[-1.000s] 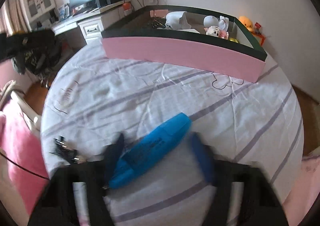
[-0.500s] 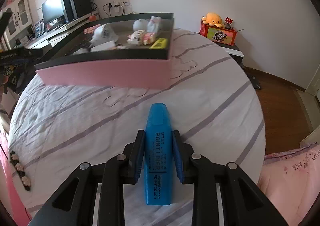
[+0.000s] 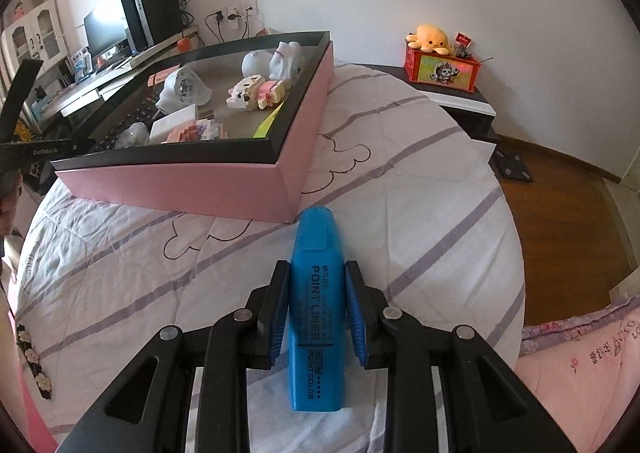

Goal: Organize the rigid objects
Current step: 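Carry the blue highlighter into the pink box and open the right tool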

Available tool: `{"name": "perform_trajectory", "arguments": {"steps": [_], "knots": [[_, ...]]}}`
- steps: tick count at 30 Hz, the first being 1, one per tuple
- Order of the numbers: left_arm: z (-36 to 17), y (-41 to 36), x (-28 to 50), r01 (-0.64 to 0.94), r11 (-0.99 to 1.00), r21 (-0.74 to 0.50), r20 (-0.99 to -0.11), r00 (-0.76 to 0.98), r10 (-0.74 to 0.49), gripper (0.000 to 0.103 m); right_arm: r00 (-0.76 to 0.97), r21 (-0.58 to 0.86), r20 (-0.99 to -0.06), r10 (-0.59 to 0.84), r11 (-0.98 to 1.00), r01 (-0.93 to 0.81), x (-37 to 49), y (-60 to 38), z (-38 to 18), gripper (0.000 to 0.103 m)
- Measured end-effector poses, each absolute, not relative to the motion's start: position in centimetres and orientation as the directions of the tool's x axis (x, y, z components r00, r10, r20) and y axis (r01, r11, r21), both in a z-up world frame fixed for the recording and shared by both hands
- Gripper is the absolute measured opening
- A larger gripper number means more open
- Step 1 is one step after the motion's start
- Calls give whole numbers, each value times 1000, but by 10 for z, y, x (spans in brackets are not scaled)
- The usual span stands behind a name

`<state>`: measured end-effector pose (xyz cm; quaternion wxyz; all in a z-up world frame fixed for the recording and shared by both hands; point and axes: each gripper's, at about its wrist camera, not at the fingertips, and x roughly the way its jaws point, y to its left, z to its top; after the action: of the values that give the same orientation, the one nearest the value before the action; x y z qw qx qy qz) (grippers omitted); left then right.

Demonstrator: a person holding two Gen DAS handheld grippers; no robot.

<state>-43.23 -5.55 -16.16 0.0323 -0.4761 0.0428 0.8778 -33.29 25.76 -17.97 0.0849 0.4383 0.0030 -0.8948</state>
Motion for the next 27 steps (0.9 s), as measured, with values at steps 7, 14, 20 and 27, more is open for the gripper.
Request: {"name": "perform_trajectory", "arguments": {"steps": [7,14,20,27], "knots": [[-164,-60,-431,-86,-996,10,-841,-540,38,9,-608,93,-777,-164,-985,146,-334,264,-176,27],[-164,-61,-432,-93,-996,9,-839,-542,43,9,-648,104,-742,-172,-984,141,-336,268,-150,27],[-164,-62,-433,-96,-995,8,-838,-543,45,9,-705,61,-690,-164,-984,169,-353,252,-111,27],[-164,-65,-435,-98,-995,9,-837,-546,46,9,-737,-39,-666,-117,-981,191,-383,220,-86,27]]}}
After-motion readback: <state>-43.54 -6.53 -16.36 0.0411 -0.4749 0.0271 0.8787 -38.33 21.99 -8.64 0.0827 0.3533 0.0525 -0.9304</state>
